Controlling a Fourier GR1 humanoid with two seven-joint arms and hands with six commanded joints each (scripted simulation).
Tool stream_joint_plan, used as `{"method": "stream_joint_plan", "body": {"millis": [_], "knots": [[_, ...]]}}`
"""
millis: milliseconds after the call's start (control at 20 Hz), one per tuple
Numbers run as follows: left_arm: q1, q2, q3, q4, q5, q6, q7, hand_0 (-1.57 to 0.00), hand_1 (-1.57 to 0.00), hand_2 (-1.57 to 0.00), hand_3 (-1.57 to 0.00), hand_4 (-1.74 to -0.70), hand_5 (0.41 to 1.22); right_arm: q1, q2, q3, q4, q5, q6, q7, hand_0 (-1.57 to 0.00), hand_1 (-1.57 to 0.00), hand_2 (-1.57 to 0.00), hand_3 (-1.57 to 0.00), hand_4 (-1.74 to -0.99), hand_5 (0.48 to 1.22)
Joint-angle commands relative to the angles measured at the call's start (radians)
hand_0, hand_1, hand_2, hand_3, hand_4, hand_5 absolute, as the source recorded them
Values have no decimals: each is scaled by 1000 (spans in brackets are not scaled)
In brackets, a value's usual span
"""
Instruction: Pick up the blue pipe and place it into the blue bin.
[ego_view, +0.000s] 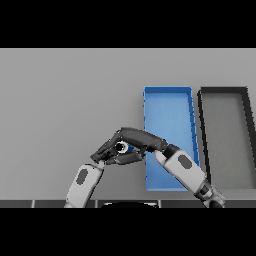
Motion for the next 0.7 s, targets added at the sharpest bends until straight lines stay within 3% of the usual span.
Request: {"method": "stream_joint_plan", "body": {"millis": [0, 50, 100, 150, 200, 250, 300, 400, 500, 650], "knots": [[-1, -2, -1, -6, -13, 10, 3, -1571, -1571, -1571, -1426, -1731, 1221, 5, 2, 2, 0, 6, -14, -12, -1533, -1533, -1535, -1501, -1721, 1160], [-6, 3, 9, -12, -7, 6, 4, -1571, -1571, -1571, -1422, -1731, 1221, -5, 5, -3, 0, 0, -31, -3, -1540, -1540, -1542, -1515, -1725, 1172], [-12, 1, 11, -12, -20, 17, 6, -1571, -1571, -1571, -1424, -1730, 1221, -6, 3, -7, 8, 10, -38, -28, -1547, -1547, -1548, -1526, -1728, 1182], [-21, 5, 11, -5, -45, 38, -38, -1571, -1571, -1571, -1454, -1724, 1221, -22, 13, -4, 8, 17, -51, -9, -1551, -1551, -1552, -1535, -1731, 1190], [-7, 16, 3, -11, -74, 43, -64, -1462, -1342, -1293, -1166, -1599, 1221, -9, 3, 3, -7, 20, -52, -7, -1555, -1555, -1556, -1542, -1733, 1196], [-3, 27, 5, -16, -69, 13, -61, -1169, -1073, -1034, -933, -1475, 1221, -8, -4, 2, -15, 17, -58, 4, -1558, -1558, -1559, -1548, -1734, 1201], [-4, 29, 2, -13, -71, -18, -55, -935, -858, -827, -746, -1372, 1221, 13, -9, 19, -31, 18, -63, -3, -1561, -1561, -1561, -1553, -1736, 1205], [1, 44, 13, -22, -89, -64, -44, -598, -549, -529, -477, -1206, 1221, 1, -2, 19, -28, 7, -78, 38, -1565, -1565, -1565, -1559, -1738, 1211], [-9, 33, 16, -9, -126, -69, -24, -383, -351, -338, -305, -1085, 1029, -10, 8, 23, -23, 22, -88, 74, -1567, -1567, -1567, -1563, -1739, 1214], [-3, 17, 23, -19, -107, -67, 36, -195, -179, -173, -156, -996, 770, -12, 4, 30, -31, 40, -97, 56, -1569, -1569, -1569, -1567, -1740, 1218]]}}
